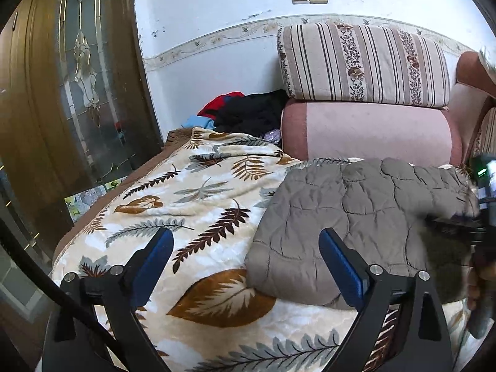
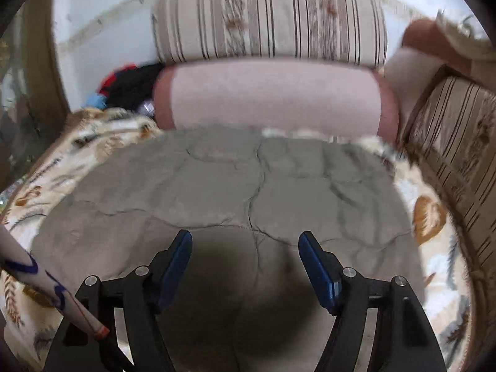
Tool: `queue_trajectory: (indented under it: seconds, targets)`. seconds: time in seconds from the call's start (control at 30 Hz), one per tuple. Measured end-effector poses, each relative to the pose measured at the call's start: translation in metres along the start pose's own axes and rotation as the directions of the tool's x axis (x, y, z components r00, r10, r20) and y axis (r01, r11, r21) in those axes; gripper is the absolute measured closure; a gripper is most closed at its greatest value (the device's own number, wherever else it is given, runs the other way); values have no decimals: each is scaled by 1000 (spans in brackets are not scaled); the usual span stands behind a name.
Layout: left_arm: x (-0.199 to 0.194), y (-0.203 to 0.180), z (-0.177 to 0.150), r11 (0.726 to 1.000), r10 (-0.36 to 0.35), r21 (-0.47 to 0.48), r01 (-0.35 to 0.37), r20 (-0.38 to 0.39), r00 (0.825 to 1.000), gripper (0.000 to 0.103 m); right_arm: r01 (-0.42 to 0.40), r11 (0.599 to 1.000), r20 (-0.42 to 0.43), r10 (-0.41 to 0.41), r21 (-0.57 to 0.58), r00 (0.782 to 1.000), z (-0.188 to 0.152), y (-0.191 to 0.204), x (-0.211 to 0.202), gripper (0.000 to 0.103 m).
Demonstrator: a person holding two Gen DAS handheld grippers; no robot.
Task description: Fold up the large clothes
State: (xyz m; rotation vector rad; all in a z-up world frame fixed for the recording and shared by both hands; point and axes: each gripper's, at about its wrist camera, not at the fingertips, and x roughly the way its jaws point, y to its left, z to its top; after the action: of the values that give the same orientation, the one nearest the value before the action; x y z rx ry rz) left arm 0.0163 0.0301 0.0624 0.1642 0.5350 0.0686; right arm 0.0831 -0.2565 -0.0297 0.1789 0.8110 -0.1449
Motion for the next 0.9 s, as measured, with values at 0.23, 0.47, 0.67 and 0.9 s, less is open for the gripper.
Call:
queue_trajectory:
  seconds: [0.23, 0.47, 0.67, 0.9]
  targets:
    - [-6, 7, 0, 995, -84, -53, 84, 17, 996, 5, -38, 992, 15, 36, 124, 999, -14, -31, -22, 24]
    - [-16, -24, -6, 985, -172, 26, 173, -33, 985, 5, 48, 997, 58, -52, 65, 997, -66, -27, -86, 22]
    - [-17, -48, -23, 962, -263, 33, 270, -135, 955, 5, 106, 993, 9, -106, 57, 994, -98, -27, -99, 22]
    - [-10, -63, -43, 951, -295, 18, 310, -259, 920, 5, 137, 989, -40, -135, 50, 990, -125, -28, -104, 21]
